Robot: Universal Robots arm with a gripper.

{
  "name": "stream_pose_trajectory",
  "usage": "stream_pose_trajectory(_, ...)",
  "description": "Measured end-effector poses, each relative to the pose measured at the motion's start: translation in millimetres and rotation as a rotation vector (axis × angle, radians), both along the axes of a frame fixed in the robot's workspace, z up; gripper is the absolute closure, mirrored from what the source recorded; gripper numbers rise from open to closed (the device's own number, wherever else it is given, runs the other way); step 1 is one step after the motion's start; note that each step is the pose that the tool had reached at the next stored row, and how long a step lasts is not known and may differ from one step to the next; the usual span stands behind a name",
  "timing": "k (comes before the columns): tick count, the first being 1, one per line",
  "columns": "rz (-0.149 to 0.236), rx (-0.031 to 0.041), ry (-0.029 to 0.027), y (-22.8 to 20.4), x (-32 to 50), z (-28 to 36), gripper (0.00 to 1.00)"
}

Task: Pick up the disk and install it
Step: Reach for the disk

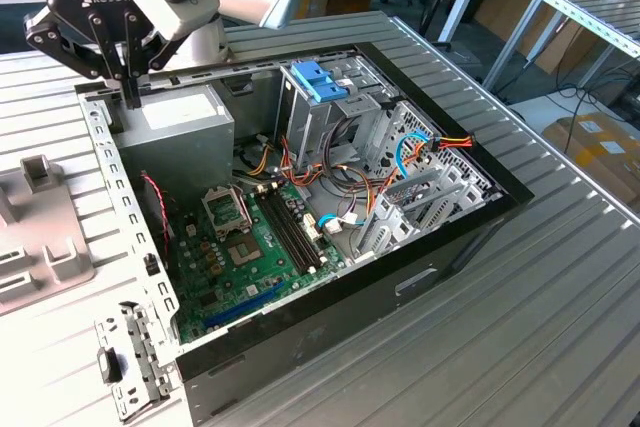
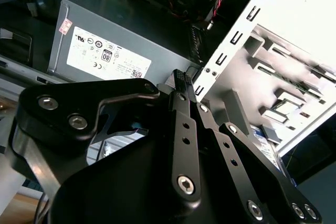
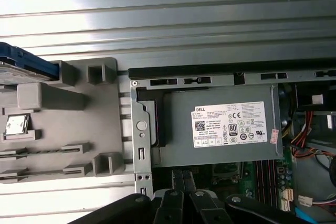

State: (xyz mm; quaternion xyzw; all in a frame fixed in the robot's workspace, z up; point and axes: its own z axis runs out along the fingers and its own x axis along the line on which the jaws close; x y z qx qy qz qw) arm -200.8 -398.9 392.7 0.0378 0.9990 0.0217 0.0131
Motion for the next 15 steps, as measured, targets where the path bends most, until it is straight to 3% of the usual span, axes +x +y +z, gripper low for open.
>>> stream_pose_trajectory(15,0.0,-0.0001,0.0,0.0,-3.8,-0.6,0.89)
